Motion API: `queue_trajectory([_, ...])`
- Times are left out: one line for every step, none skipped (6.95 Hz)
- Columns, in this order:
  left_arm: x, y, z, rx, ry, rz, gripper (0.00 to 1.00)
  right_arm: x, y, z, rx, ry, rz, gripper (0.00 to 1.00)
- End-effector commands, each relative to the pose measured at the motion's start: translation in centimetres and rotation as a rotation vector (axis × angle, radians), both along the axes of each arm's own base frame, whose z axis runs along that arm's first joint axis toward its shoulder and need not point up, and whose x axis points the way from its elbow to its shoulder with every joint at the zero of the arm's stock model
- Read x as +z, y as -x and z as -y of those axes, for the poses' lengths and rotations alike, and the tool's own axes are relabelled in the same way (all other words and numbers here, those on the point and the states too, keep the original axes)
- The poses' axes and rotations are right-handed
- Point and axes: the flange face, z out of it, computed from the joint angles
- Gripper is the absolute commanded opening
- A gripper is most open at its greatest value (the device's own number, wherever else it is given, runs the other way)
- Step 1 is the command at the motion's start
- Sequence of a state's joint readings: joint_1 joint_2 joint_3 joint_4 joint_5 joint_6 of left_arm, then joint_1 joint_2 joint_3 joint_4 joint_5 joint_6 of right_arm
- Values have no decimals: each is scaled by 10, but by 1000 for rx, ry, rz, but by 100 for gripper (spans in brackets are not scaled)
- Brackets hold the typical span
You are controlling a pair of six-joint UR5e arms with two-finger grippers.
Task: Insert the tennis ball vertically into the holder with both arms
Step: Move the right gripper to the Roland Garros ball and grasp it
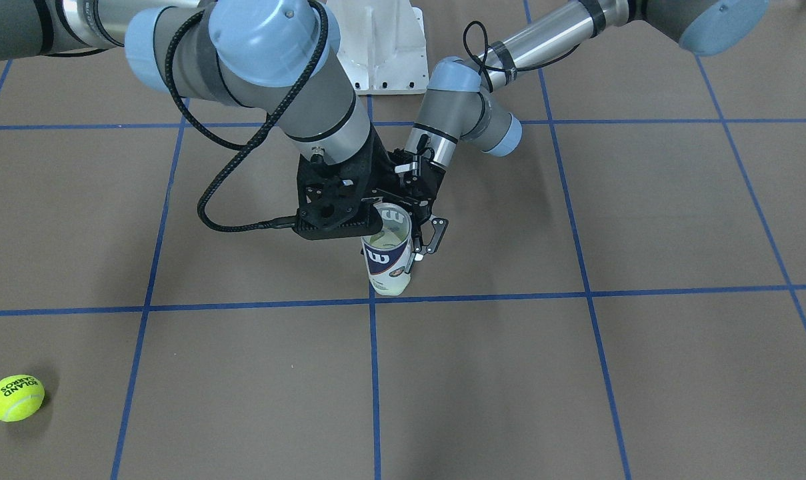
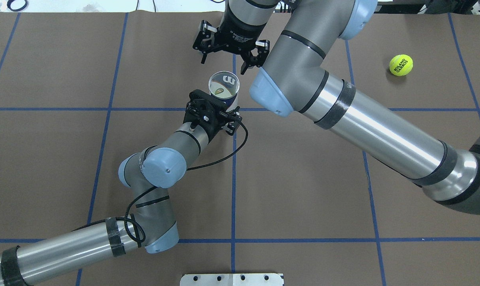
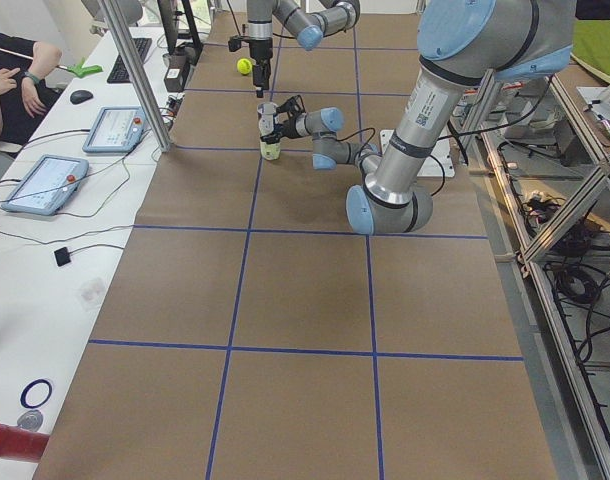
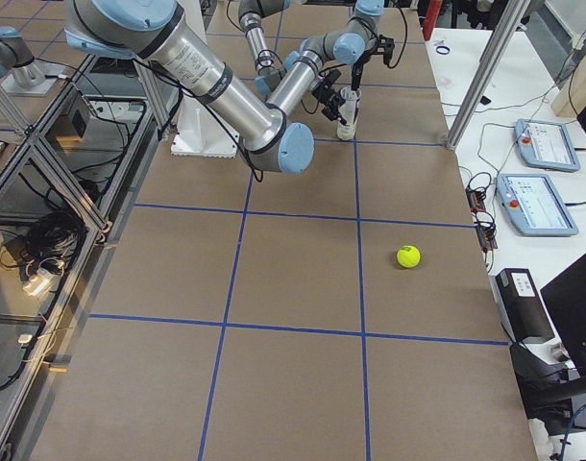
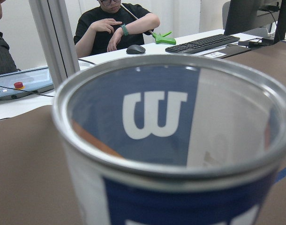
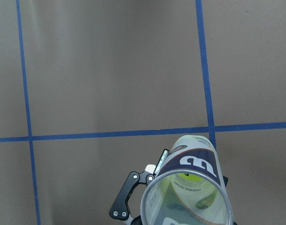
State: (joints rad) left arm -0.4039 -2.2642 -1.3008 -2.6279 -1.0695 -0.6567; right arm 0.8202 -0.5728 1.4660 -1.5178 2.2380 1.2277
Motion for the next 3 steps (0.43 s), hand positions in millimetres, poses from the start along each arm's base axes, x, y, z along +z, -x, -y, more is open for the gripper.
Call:
queue_trajectory([0, 2, 2, -4, -1, -1, 82, 36, -70, 47, 59, -46, -34, 99])
queue_trajectory([0, 2, 3, -4, 0, 0, 82, 84, -110, 73, 54, -113, -88, 99])
queue_trajectory([-1, 2, 2, -3, -1, -3, 82, 123, -138, 91, 10, -214, -146, 99])
